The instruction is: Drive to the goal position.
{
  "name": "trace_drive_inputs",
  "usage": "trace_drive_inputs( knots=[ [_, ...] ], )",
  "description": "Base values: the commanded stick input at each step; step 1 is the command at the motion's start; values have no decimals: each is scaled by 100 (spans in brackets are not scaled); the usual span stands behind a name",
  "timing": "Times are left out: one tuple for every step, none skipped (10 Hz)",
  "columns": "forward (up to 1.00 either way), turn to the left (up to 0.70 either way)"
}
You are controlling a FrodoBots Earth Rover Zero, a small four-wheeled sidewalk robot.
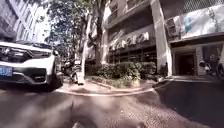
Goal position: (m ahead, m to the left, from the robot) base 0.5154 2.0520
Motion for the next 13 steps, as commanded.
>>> trace_drive_inputs(
  knots=[
    [45, -27],
    [45, -27],
    [45, -27],
    [45, -27],
    [45, -27],
    [45, -27],
    [45, -27],
    [45, -27],
    [45, -27],
    [45, -27],
    [45, -27],
    [45, -27],
    [45, -27]
  ],
)
